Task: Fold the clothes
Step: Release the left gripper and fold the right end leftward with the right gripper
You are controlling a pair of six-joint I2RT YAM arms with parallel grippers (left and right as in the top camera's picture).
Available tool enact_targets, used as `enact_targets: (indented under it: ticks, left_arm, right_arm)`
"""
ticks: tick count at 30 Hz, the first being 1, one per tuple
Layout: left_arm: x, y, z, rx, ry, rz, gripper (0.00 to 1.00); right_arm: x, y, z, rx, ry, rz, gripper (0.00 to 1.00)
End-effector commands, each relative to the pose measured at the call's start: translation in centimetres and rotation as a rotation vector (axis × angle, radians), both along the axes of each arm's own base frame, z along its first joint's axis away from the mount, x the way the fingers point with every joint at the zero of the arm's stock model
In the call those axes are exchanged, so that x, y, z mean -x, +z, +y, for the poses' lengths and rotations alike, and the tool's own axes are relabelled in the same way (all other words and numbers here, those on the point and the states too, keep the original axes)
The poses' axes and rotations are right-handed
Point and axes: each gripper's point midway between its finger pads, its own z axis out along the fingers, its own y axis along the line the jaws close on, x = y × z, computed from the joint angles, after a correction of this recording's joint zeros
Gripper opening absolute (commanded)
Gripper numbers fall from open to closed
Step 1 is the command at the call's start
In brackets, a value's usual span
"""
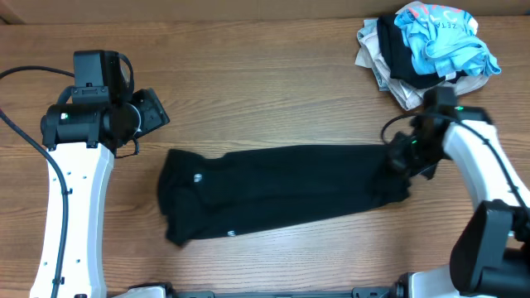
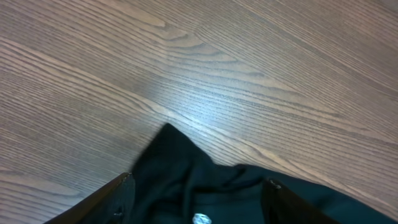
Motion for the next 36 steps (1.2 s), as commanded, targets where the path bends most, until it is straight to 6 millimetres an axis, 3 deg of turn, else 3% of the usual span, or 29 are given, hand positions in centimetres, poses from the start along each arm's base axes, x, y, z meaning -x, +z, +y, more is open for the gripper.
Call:
enact_targets:
  ticks: [1,3,9,12,13,16,20,25,26,31,33,36]
  left_arm:
    - [-0.3,0.8,-0.4,-0.009,-0.034,-0.023,0.69]
    - [-0.4,0.5,-0.3,-0.032,-0.066,-0.013,0.7]
    - [-0.2,0.2,0.0,-0.05,-0.066,0.002,0.72]
    - [-0.2,0.2,0.1,-0.055,-0.063,0.002,0.72]
    - [-0.1,0.2,0.1,-0.056,-0.067,0.002,0.73]
    - [0.0,0.1,0.1,-0.056,-0.067,0.01,0.73]
    - [0.8,-0.3,0.1,-0.055,-0.067,0.045,0.73]
    - [1.1,-0.9,0.1,-0.055,-0.067,0.066,0.74]
    - [1.2,-1.1,0.1,-0.054,-0.067,0.071,0.75]
    - [1.7,-2.3,0.1,-0.056,-0.075,0.104,0.8]
    - [2.3,-3.1,0.1,-0.063,-0.096,0.133,0.81]
    - [3.6,-5.5,-0.1,-0.052,-0.102,0.203,0.82]
  right_arm:
    - [-1.8,4.2,0.8,-0.016,0.13,-0.122,0.04]
    - [-1.7,5.6,3.3,-0.033,0.236,-0.132,0.04]
    - [-0.1,5.8,9.5,-0.052,0.395,-0.104,0.04]
    - [0.7,5.9,13.5,-0.075,0.459,-0.112,0.04]
    - [1.3,6.0,16.1,-0.089,0.5,-0.126,0.04]
    - [2.3,6.2,19.9,-0.107,0.552,-0.155,0.04]
    - [3.4,6.3,23.9,-0.134,0.612,-0.193,0.04]
    - [3.3,6.3,27.8,-0.176,0.635,-0.264,0.04]
    - [3.3,6.2,28.4,-0.185,0.643,-0.273,0.07]
    - [3.3,6.7,29.3,-0.196,0.685,-0.305,0.68]
    - [2.8,7.4,28.8,-0.189,0.685,-0.312,0.79]
    - [1.5,9.2,27.5,-0.175,0.686,-0.334,0.82]
